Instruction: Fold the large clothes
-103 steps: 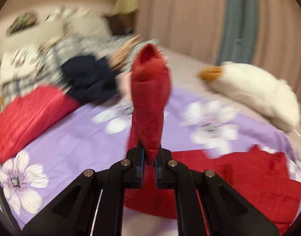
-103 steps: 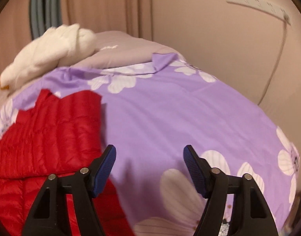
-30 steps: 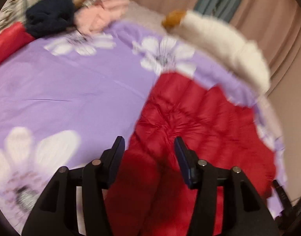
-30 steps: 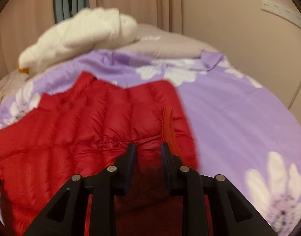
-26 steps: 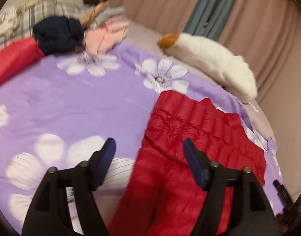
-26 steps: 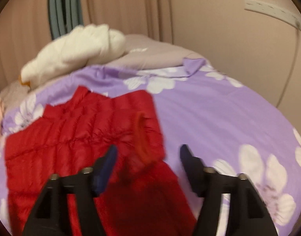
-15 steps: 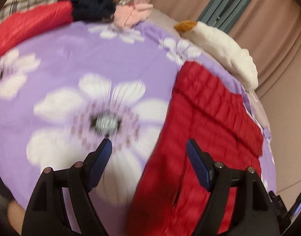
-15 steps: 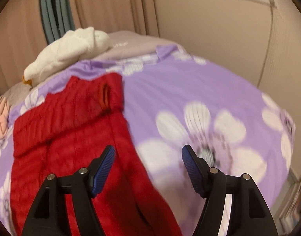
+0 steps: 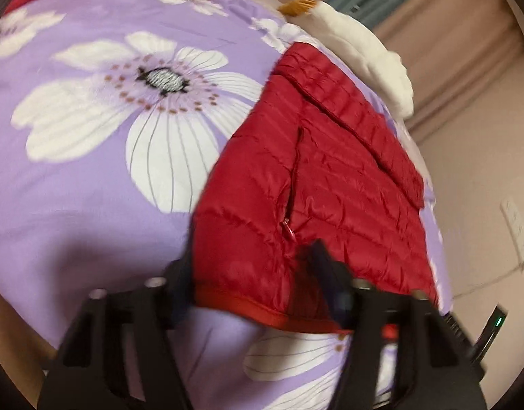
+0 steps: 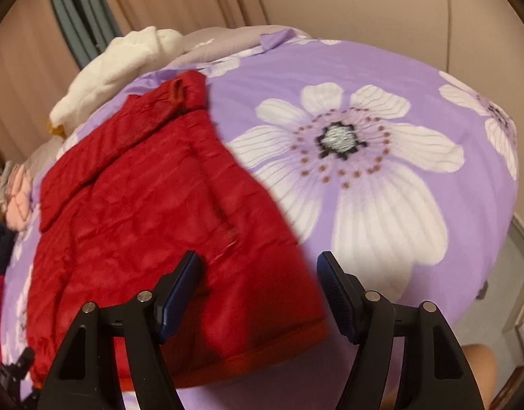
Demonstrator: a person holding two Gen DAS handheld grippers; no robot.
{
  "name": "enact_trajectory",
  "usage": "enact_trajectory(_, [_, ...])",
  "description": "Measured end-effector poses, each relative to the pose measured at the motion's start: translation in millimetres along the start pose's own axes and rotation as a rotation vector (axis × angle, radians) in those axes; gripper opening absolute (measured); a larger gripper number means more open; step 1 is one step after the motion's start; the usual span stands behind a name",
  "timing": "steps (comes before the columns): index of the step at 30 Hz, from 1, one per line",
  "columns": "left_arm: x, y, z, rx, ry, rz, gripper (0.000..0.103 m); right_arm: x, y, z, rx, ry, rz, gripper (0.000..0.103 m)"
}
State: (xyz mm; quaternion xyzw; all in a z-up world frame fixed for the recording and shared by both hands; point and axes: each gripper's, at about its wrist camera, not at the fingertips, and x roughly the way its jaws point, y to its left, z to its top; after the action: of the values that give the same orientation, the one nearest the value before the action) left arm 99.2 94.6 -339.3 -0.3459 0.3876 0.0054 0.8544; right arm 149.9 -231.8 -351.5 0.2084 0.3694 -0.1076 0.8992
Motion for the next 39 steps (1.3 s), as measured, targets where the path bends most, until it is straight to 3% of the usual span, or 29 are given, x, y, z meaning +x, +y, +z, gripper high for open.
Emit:
enact_trajectory(1, [3, -1, 0, -0.019, 0.017, -0.019, 0.037, 2, 4, -1, -0.011, -0.003, -0.017, 0.069])
enact_trajectory(3, [11, -2, -1, -0.054, 0.028, -0.012, 0.025, 6, 10, -4, -0.039, -0.027, -0.070, 0.052])
enact_trajectory(6, [10, -19, -5, 0.018, -0.015, 0.057, 0.019, 3, 14, -8, -0.061, -0.070, -0.065, 0.030])
enact_trajectory(9, [11, -31, -8, 0.091, -0.060, 0.129, 0.017, -1, 15, -7, -0.073, -0.089, -0.049, 0.017])
enact_trajectory(14, [3, -40, -5, 0.126, -0.125, 0.159, 0.015, -13, 11, 3, -0.034, -0.100, -0.001, 0.015])
enact_trajectory(23, [-18, -77, 30, 0.204, -0.311, 0.164, 0.013, -53, 38, 43, -0.051, -0.267, 0.043, 0.014])
enact_trajectory(31, [-19, -120, 91, 0.197, -0.402, 0.134, 0.013, -60, 64, 93, -0.059, -0.344, 0.079, 0.014])
enact_trajectory(39, [-8, -167, 162, 0.202, -0.470, 0.076, 0.013, -50, 108, 166, -0.067, -0.421, 0.120, 0.014])
